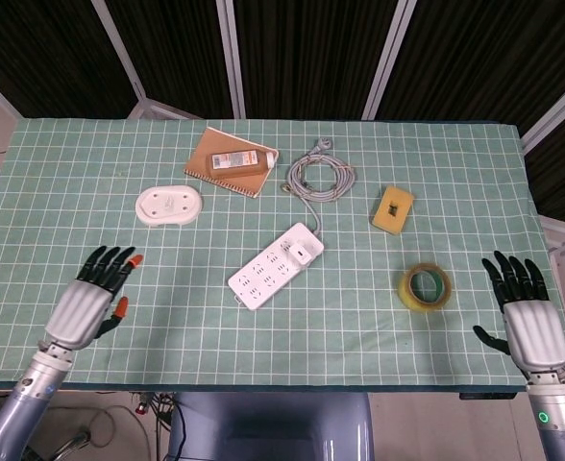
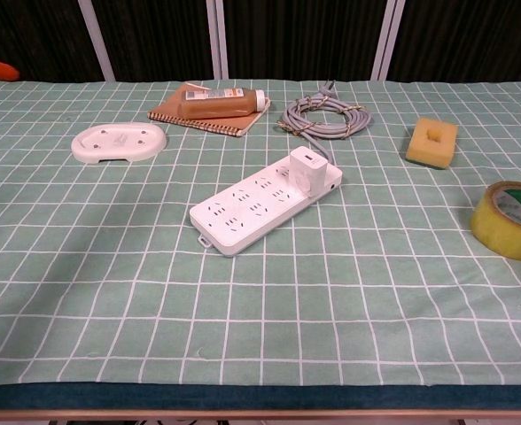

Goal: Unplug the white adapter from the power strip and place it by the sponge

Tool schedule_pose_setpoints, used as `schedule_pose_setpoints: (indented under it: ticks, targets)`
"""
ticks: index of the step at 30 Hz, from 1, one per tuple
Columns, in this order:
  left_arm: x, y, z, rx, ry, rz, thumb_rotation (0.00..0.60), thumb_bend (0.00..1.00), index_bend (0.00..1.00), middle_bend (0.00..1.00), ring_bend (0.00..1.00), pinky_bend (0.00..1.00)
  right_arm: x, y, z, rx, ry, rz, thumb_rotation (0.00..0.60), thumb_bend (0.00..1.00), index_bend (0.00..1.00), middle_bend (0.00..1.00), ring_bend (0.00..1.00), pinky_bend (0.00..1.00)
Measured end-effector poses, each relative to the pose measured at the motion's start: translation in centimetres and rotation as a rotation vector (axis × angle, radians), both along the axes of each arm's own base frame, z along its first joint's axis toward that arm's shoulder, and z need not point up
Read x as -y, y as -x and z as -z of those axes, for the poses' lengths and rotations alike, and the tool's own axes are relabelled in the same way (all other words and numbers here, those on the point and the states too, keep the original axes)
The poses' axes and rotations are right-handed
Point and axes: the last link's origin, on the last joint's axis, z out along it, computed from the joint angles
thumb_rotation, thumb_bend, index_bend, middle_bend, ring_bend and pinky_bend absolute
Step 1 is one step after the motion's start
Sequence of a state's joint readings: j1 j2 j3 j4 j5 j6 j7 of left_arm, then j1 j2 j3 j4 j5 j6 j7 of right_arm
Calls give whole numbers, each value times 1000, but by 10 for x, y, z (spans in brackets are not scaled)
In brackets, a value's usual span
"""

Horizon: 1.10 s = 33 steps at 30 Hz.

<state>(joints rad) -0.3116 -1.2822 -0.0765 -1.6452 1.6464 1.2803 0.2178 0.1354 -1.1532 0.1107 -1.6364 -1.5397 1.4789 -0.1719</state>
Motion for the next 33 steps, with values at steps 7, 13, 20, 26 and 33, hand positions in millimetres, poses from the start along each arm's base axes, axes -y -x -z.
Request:
schedule_pose_setpoints:
  ticks: [7, 13, 20, 26, 33]
  targets:
    - [-15, -53, 42, -61, 132, 109, 600, 625, 0, 11, 0, 56, 20, -40, 5, -26, -31, -75, 600, 188, 0, 0, 0, 0]
    - [-24, -82, 74, -83, 212, 131, 600, 626, 6, 31, 0, 70, 40, -75, 12, -77, -63, -138, 600, 188, 0, 0, 0, 0]
    - [-33, -104, 106, -108, 271, 140, 600, 624, 96, 126, 36, 94, 63, -119, 23, -129, -97, -217, 600, 188, 0, 0, 0, 0]
    - [-39, -116, 131, -126, 307, 134, 600, 624, 114, 135, 37, 103, 83, -157, 38, -158, -130, -279, 600, 188, 0, 0, 0, 0]
    - [-41, -118, 148, -142, 336, 120, 600, 624, 115, 133, 37, 106, 93, -183, 53, -191, -153, -335, 600, 188, 0, 0, 0, 41]
